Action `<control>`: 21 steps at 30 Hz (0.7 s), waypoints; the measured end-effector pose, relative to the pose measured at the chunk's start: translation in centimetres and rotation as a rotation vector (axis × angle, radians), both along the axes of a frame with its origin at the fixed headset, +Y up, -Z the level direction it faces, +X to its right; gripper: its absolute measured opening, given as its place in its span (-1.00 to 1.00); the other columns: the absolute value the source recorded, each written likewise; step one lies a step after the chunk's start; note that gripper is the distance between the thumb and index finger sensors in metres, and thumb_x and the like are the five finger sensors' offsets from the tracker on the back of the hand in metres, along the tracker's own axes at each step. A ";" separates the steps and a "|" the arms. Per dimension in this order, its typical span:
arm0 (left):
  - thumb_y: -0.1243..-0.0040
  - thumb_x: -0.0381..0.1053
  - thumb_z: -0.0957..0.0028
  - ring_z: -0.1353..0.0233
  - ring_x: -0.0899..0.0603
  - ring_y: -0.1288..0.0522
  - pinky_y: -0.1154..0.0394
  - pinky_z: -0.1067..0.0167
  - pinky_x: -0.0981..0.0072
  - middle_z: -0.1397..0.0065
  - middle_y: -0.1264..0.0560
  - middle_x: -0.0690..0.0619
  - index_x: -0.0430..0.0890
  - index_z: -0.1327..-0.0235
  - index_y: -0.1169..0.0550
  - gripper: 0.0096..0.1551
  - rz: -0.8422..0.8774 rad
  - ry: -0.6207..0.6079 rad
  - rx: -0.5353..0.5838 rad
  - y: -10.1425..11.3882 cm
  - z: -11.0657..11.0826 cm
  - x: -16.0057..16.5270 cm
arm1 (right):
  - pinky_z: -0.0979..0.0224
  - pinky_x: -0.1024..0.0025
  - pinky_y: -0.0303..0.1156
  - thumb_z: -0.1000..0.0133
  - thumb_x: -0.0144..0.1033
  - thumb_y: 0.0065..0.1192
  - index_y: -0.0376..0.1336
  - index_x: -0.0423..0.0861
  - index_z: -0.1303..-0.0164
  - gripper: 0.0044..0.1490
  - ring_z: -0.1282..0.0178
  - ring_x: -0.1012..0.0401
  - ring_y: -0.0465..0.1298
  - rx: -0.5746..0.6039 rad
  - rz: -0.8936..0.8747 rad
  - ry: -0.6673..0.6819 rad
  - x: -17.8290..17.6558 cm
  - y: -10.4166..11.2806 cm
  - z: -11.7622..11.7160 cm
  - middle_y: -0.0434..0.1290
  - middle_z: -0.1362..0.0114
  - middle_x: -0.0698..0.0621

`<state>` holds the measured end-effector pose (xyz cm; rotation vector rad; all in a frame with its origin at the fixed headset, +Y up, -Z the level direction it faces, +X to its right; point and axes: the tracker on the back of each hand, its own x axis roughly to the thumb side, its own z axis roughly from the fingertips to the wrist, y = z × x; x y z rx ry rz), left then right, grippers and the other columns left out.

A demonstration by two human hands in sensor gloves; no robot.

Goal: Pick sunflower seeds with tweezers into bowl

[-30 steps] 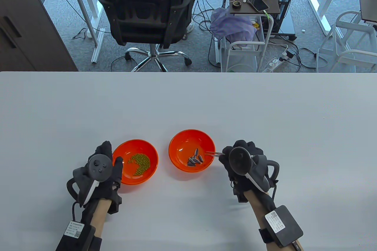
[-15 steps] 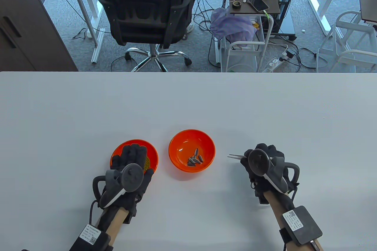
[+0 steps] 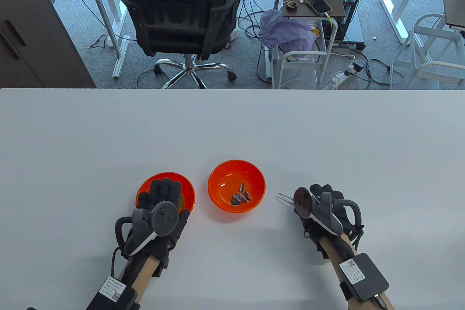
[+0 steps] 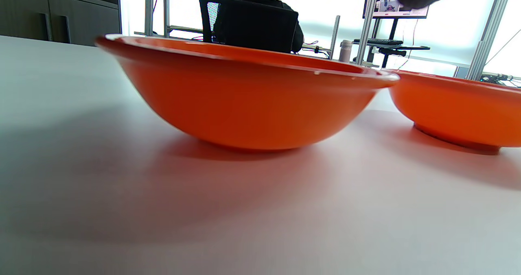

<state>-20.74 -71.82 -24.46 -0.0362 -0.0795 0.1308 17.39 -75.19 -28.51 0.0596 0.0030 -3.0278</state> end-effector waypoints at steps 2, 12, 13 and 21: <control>-0.07 0.29 -0.02 -0.77 -0.19 -0.03 0.03 -0.60 -0.22 -0.75 -0.09 0.07 0.11 -0.58 -0.14 -0.15 0.004 0.009 -0.002 0.0 0.0 -0.1 | -0.50 0.01 0.37 0.26 0.13 0.46 0.67 0.22 0.17 -0.48 -0.24 0.10 0.52 -0.010 0.021 0.006 -0.3 -0.1 0.0 0.56 -0.15 0.16; -0.07 0.29 -0.02 -0.77 -0.19 -0.02 0.04 -0.59 -0.23 -0.75 -0.08 0.07 0.11 -0.58 -0.13 -0.15 0.011 0.014 -0.014 0.0 -0.1 -0.3 | -0.51 0.01 0.36 0.27 0.12 0.48 0.60 0.22 0.05 -0.42 -0.24 0.11 0.51 -0.027 0.108 0.011 -0.8 -0.3 0.1 0.53 -0.17 0.16; -0.07 0.29 -0.02 -0.77 -0.18 -0.02 0.04 -0.59 -0.23 -0.75 -0.08 0.07 0.11 -0.58 -0.13 -0.15 0.010 0.014 -0.017 0.0 -0.2 -0.3 | -0.51 0.01 0.35 0.27 0.14 0.48 0.59 0.23 0.04 -0.41 -0.25 0.10 0.50 -0.034 0.109 0.009 -0.8 -0.3 0.1 0.52 -0.19 0.16; -0.07 0.31 -0.02 -0.77 -0.18 -0.01 0.06 -0.59 -0.23 -0.75 -0.07 0.07 0.11 -0.58 -0.12 -0.13 0.007 0.018 -0.019 -0.1 -0.2 -0.3 | -0.56 0.03 0.33 0.27 0.22 0.42 0.34 0.27 -0.31 -0.14 -0.39 0.10 0.44 0.044 -0.010 0.054 -1.4 1.1 1.2 0.42 -0.36 0.15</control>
